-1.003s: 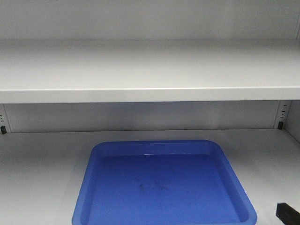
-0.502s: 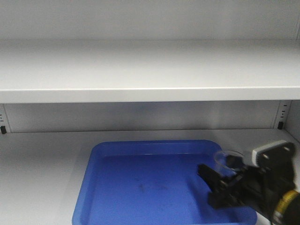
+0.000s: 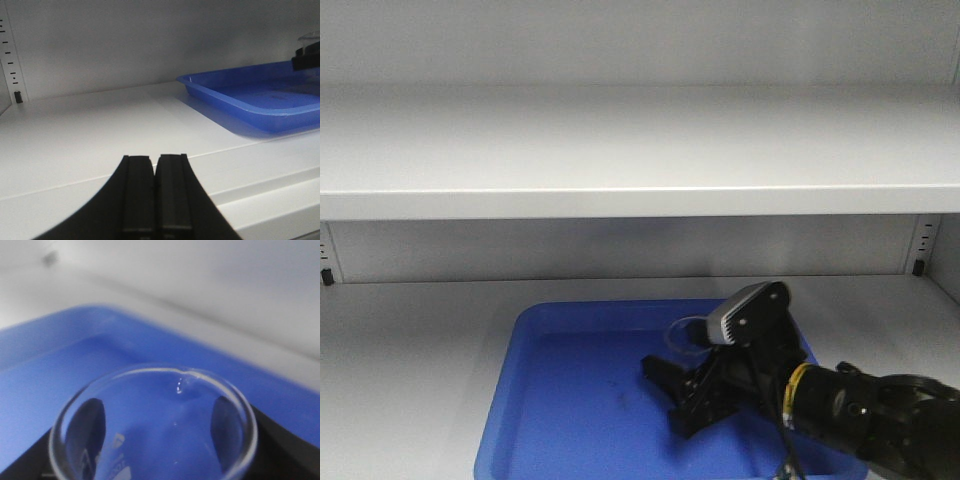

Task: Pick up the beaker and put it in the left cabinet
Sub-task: 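Lower the held beaker onto the blue tray with the right gripper, then open the right gripper and withdraw it from the beaker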

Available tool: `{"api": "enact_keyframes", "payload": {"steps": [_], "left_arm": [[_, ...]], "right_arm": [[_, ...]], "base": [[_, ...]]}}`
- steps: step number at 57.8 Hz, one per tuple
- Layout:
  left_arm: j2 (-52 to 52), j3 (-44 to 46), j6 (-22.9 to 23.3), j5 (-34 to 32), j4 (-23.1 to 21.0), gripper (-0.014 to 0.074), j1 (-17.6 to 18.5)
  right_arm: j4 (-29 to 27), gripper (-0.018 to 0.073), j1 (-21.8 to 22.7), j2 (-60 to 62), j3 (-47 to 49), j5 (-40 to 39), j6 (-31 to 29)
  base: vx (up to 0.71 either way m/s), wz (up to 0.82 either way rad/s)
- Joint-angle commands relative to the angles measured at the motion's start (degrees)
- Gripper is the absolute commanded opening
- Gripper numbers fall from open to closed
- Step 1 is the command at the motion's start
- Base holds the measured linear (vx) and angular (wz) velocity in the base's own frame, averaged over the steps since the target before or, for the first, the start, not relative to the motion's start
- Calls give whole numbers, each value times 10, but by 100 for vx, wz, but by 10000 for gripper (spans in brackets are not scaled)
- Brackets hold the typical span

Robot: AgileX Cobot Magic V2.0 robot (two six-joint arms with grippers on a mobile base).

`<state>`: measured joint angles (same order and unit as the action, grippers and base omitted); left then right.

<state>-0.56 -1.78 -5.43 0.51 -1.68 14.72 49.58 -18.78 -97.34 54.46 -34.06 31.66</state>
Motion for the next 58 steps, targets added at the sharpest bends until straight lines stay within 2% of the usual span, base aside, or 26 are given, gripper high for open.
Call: {"api": "enact_keyframes", "payload": {"steps": [1, 13, 20, 27, 36, 46, 51, 58], "left_arm": [[-11, -9, 2, -48, -4, 1, 2], [-11, -9, 2, -48, -4, 1, 2], [-11, -9, 2, -48, -4, 1, 2], [-11, -9, 2, -48, -4, 1, 2], [-11, -9, 2, -48, -4, 1, 2], [-11, -9, 2, -48, -4, 1, 2], [-11, -9, 2, -48, -4, 1, 2], [-11, -9, 2, -48, -4, 1, 2]], "right_arm": [[-5, -1, -3, 21, 22, -44, 14], [-5, 43, -2, 19, 22, -41, 15], [-5, 119, -2, 19, 22, -48, 15], [-5, 239, -2, 19, 22, -48, 20], [-5, 475, -2, 19, 22, -46, 46], [-5, 671, -2, 19, 22, -44, 47], [-5, 721, -2, 22, 22, -44, 47], [-5, 724, -2, 41, 22, -42, 40]], "base": [[0, 0], [0, 0], [0, 0], [0, 0], [0, 0], [0, 0], [0, 0], [0, 0]]}}
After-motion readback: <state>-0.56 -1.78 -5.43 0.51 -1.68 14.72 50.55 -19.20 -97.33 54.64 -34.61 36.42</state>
